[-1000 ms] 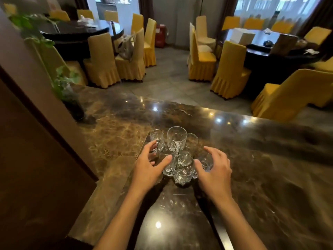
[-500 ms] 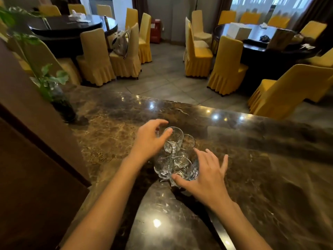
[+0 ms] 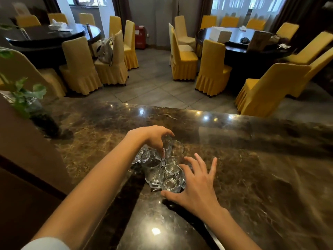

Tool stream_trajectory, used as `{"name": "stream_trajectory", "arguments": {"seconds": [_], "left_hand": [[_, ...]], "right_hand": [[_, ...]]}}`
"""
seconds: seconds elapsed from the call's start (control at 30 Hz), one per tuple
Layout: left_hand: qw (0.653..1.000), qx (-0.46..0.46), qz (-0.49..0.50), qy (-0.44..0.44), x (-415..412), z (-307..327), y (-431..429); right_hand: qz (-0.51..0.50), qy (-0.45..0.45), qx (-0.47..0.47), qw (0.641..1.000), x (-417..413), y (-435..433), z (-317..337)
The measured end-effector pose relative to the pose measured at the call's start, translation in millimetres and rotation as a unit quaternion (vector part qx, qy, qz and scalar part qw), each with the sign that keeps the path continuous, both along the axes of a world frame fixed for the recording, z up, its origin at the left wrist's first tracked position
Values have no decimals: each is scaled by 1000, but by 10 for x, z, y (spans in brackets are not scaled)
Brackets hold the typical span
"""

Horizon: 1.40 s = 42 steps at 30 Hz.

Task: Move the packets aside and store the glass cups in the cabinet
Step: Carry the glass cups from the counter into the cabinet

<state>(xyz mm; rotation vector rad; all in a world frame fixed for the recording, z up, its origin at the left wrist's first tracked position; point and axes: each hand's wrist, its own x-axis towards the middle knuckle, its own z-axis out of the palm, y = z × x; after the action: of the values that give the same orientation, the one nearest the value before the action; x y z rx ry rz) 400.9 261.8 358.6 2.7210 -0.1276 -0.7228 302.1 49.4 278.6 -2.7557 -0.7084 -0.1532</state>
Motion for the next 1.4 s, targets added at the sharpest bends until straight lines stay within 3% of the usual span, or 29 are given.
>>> {"name": "stream_trajectory", "arguments": {"seconds": [0.27, 0.53, 0.73, 1.07, 1.2, 1.4], "left_hand": [[998, 18, -26, -55, -6, 5, 46], [974, 4, 9, -228, -281, 671, 209], [934, -29, 36, -353, -1152, 1108, 204], [979, 7, -1, -205, -2518, 505, 67], [988, 34, -3, -153, -2785, 227, 7], [994, 23, -4, -106, -2911, -39, -57]], "right_hand": [[4, -17, 90, 996, 10, 38, -72], [43, -41, 216, 975, -228, -44, -58], [126, 75, 340, 929, -500, -317, 161], [170, 267, 314, 895, -818, -527, 32], [193, 344, 279, 875, -875, -476, 7], [248, 388, 228, 858, -879, -391, 50]]}}
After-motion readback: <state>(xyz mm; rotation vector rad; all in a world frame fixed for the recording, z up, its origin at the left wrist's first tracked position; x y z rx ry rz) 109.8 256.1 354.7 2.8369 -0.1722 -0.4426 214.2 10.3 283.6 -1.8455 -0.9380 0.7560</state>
